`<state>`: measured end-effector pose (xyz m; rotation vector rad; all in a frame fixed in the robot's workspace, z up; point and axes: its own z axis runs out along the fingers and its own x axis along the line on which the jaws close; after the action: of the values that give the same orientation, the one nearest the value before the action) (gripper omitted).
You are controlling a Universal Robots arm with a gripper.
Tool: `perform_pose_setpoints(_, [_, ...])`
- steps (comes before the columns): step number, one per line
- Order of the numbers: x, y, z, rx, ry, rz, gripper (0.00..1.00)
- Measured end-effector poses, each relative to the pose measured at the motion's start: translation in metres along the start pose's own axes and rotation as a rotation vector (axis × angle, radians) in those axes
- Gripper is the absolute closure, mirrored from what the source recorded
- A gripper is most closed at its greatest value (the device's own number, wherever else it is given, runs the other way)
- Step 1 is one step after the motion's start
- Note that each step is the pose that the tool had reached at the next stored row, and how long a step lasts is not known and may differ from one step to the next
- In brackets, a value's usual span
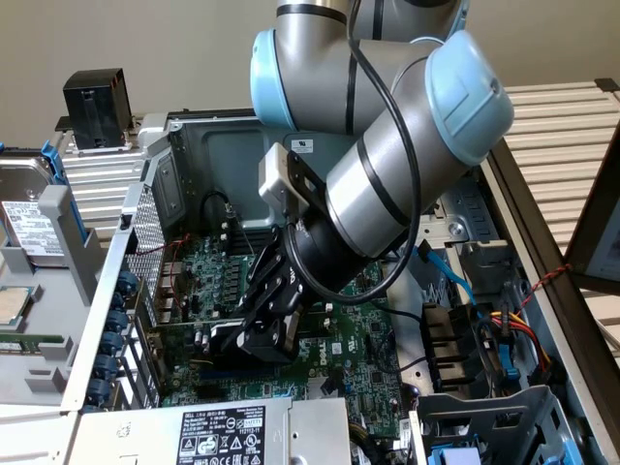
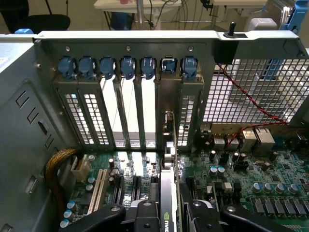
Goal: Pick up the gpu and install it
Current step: 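Insert the gpu into the slot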
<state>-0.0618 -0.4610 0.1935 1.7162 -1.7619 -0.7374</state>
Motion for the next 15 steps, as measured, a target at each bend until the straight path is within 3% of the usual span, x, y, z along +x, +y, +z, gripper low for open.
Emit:
perform_pose_setpoints(8, [0.0000,-0.0004,0.0006,0.0048,-0.0002,0.000,0.73])
perform_pose_setpoints(15, [0.0000,-0.0005,0.0006,0.0052,-0.0003,0.000,0.73])
